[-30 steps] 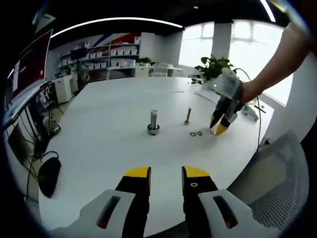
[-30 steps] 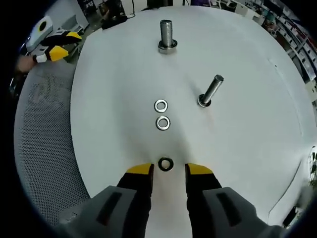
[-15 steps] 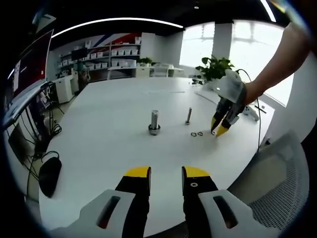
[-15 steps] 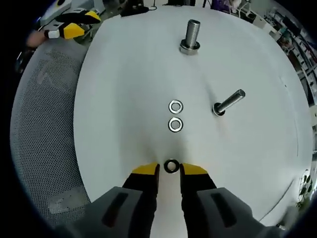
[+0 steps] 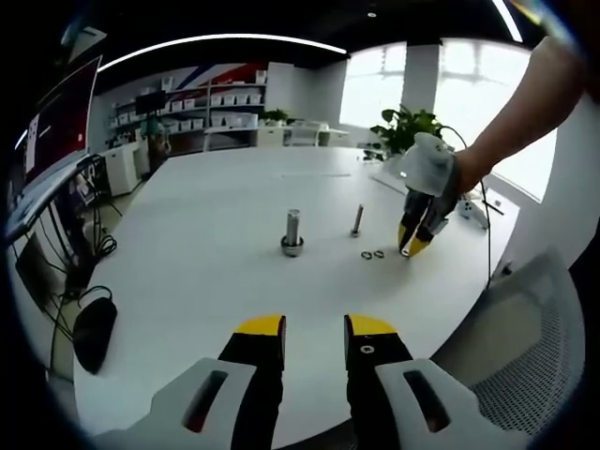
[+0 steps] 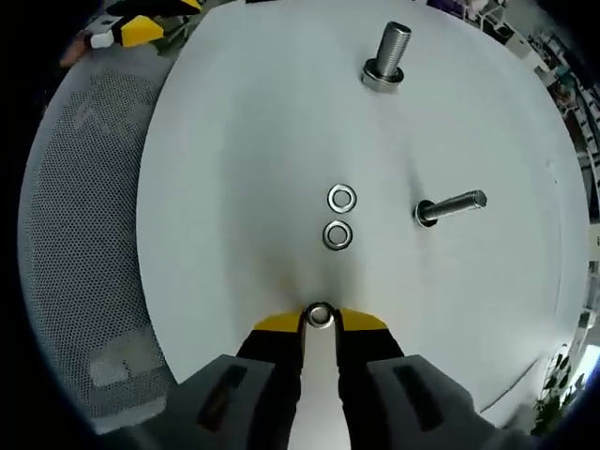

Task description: Place the washer onto the threaded stud by aligning its center hole with the stud, sliding it down to the base, and recovering from edge contact or off-axis alignment until the washer reaches the visible bottom stop.

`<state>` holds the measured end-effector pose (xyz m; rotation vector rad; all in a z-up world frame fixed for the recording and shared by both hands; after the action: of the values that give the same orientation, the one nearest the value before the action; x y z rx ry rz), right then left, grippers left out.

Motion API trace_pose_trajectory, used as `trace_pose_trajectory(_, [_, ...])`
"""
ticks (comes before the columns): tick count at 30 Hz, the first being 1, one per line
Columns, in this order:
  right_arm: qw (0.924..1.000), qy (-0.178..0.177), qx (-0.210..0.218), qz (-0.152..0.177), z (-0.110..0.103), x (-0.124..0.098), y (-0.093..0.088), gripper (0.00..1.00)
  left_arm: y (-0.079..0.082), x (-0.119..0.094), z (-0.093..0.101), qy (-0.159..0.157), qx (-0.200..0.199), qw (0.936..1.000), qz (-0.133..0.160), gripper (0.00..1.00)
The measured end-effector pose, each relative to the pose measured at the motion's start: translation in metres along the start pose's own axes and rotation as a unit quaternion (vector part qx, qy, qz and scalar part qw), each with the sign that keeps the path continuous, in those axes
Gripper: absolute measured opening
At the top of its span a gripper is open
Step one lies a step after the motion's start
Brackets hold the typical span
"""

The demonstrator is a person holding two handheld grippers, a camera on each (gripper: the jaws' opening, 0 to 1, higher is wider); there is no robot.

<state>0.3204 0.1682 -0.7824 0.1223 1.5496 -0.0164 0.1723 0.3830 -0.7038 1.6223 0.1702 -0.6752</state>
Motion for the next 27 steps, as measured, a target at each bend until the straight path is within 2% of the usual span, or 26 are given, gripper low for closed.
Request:
trace_pose_trajectory(6, [0.9996,-0.009,0.024,-0.012,0.000,0.000,-0.001,0.15,0.000,0.000,-0.001,0.002,-0.003,1.0000,-0.001,0.22])
trace_pose_trajectory(9, [0.9995,-0.023,0.019,-0.013,-0.003,0.000,-0.002,0.15,0.000,0.000,-0.001,0.001,-0.003,1.0000,0.000,0.23])
trace_pose_trajectory(12, [0.9993,-0.030,0.021,-0.001,-0.003,-0.002,-0.004,0.14,-0.001,0.000,-0.001,0.000,-0.005,1.0000,-0.002,0.23])
trace_pose_trajectory(14, [0.9994,-0.030,0.004,0.017,-0.002,-0.002,-0.005,0.14,-0.001,0.000,-0.001,0.000,-0.004,1.0000,-0.002,0.23])
trace_pose_trajectory(15, [0.9992,-0.030,0.008,0.026,-0.001,-0.003,-0.006,0.14,-0.001,0.000,-0.001,0.001,-0.004,1.0000,-0.001,0.23])
trace_pose_trajectory(17, [0.9976,-0.023,0.052,0.039,-0.001,-0.002,-0.008,0.14,-0.002,0.000,-0.001,-0.002,-0.007,1.0000,-0.005,0.24])
trace_pose_trajectory(18, [0.9970,-0.022,0.060,0.044,0.000,-0.002,-0.007,0.14,-0.003,0.001,0.000,-0.003,-0.006,0.9999,-0.008,0.24])
trace_pose_trajectory(22, [0.9966,-0.021,0.059,0.054,-0.001,-0.005,-0.007,0.14,-0.004,0.001,0.000,-0.004,-0.005,0.9999,-0.011,0.23])
trace_pose_trajectory(27, [0.9935,-0.020,0.076,0.082,0.005,-0.015,0.005,0.14,-0.005,0.001,0.001,-0.007,-0.006,0.9999,-0.013,0.23])
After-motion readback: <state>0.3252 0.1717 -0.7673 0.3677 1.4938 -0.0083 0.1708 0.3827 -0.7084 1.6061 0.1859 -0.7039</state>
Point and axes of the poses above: the point that each gripper's makers call its tool centre point, and the gripper's own axes: x roughly forward along the fingers, z roughly to its right, y roughly out of its top, the point moved 2 cm from there along -x, roughly backward along the fingers, and after that the axes turned 9 degrees about x, right-handed, at the moved point
